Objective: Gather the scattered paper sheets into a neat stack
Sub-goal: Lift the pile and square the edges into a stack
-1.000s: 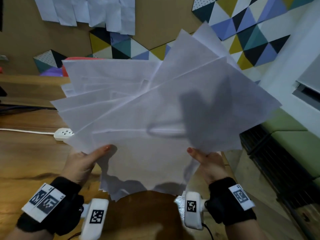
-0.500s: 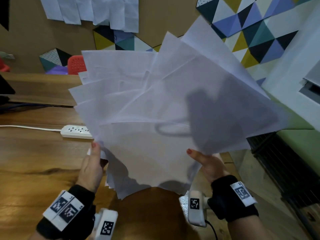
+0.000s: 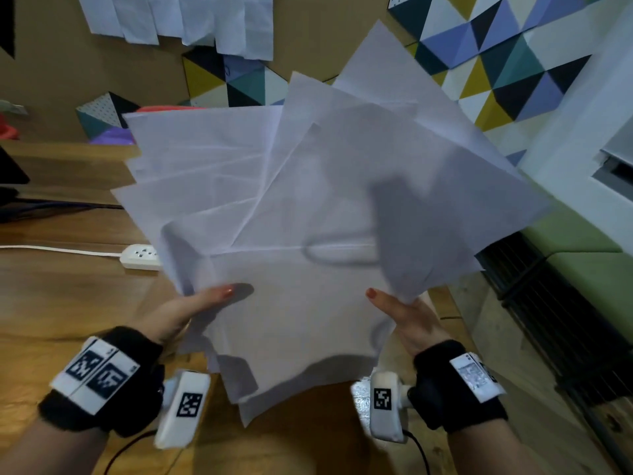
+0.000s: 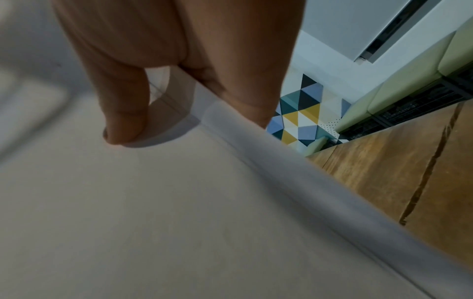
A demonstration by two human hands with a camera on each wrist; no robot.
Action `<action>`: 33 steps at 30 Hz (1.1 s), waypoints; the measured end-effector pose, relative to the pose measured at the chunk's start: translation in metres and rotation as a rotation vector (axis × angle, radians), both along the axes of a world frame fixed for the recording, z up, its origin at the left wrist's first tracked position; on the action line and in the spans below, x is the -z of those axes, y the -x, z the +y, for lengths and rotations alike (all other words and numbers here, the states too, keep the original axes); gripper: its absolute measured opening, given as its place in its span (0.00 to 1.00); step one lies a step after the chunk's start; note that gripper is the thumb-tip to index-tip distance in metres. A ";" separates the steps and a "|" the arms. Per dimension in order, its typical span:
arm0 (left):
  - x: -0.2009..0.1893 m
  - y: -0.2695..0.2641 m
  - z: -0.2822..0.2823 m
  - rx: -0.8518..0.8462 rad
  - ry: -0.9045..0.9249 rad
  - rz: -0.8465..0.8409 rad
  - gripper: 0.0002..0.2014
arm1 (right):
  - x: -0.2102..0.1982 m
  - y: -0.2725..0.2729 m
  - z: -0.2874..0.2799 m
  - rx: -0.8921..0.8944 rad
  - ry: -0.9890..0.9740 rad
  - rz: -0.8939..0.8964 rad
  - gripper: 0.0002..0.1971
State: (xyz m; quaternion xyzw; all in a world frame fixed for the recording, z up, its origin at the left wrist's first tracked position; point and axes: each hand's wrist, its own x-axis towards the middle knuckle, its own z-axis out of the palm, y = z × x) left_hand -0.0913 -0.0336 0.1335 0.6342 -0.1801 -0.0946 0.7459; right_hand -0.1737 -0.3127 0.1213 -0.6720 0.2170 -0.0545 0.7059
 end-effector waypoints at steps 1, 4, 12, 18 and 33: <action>0.000 0.000 -0.006 -0.045 -0.071 -0.046 0.33 | -0.001 0.000 0.002 -0.021 0.005 -0.015 0.22; 0.002 -0.007 -0.014 -0.171 -0.160 -0.153 0.21 | 0.003 -0.001 0.009 -0.048 0.018 -0.105 0.30; -0.012 -0.015 -0.021 -0.139 0.016 -0.025 0.24 | 0.001 0.004 0.010 0.158 0.017 -0.199 0.09; 0.003 -0.022 -0.020 -0.208 -0.145 -0.036 0.29 | 0.001 0.011 0.018 0.067 0.003 -0.088 0.09; 0.005 -0.022 -0.021 -0.197 -0.283 -0.286 0.15 | -0.024 0.005 0.017 -0.044 0.002 -0.322 0.20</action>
